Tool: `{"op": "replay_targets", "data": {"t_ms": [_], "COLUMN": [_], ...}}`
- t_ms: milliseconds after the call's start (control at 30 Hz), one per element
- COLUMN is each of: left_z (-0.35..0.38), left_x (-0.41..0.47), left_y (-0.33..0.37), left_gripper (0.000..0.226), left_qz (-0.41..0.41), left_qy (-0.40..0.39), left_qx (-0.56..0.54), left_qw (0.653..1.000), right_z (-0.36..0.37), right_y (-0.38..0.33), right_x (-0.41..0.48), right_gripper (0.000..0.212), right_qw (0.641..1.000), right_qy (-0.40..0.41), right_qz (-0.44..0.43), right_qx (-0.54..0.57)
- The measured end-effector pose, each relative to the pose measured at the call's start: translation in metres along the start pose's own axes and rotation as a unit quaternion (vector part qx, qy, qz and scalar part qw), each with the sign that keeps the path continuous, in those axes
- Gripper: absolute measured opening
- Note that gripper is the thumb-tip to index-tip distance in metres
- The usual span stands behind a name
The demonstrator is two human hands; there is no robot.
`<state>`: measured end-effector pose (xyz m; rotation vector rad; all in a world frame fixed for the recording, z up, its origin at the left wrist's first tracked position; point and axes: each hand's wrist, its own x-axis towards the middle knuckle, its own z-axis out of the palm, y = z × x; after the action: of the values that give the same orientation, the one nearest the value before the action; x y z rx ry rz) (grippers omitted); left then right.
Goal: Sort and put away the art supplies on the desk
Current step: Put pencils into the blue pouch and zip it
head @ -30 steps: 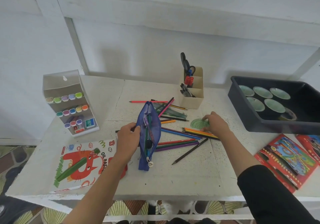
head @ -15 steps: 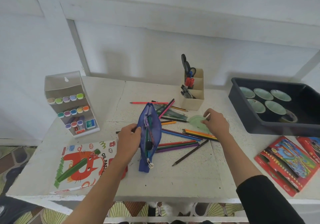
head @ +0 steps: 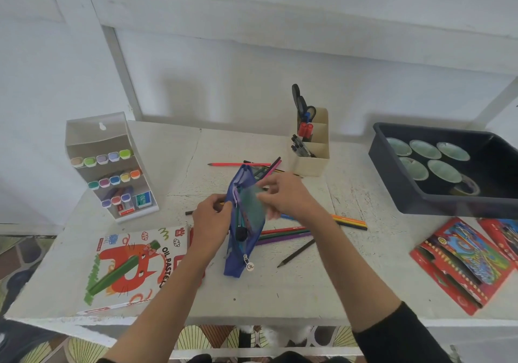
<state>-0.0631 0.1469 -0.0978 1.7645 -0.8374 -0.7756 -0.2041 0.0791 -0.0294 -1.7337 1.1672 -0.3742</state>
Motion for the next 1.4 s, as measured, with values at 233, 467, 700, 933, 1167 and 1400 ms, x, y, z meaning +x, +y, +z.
{"op": "replay_targets", "data": {"t_ms": [233, 467, 700, 933, 1167, 1400], "left_z": [-0.008, -0.014, -0.015, -0.011, -0.004, -0.002], "left_x": [0.003, 0.003, 0.004, 0.003, 0.003, 0.001], "left_y": [-0.004, -0.009, -0.010, -0.008, -0.005, -0.005], "left_gripper": [0.008, 0.013, 0.015, 0.011, 0.010, 0.009], "left_qz": [0.001, 0.003, 0.004, 0.013, 0.018, 0.022], "left_qy": [0.014, 0.029, 0.025, 0.011, -0.009, -0.003], "left_qx": [0.007, 0.028, 0.035, 0.016, 0.004, 0.010], "left_qw": [1.000, 0.999, 0.999, 1.000, 1.000, 1.000], "right_z": [-0.003, -0.031, -0.032, -0.053, -0.054, -0.054], "right_y": [0.027, 0.104, 0.127, 0.124, 0.106, 0.071], "right_x": [0.034, 0.069, 0.058, 0.016, -0.017, -0.031], "right_gripper": [0.013, 0.030, 0.022, 0.016, 0.011, 0.010], "right_qw": [0.979, 0.946, 0.913, 0.937, 0.927, 0.903], "right_qy": [0.201, 0.166, 0.242, 0.328, 0.355, 0.399], "right_qz": [-0.025, 0.027, -0.005, -0.091, -0.091, -0.136], "right_qx": [0.017, -0.276, -0.329, -0.082, 0.075, 0.081]}}
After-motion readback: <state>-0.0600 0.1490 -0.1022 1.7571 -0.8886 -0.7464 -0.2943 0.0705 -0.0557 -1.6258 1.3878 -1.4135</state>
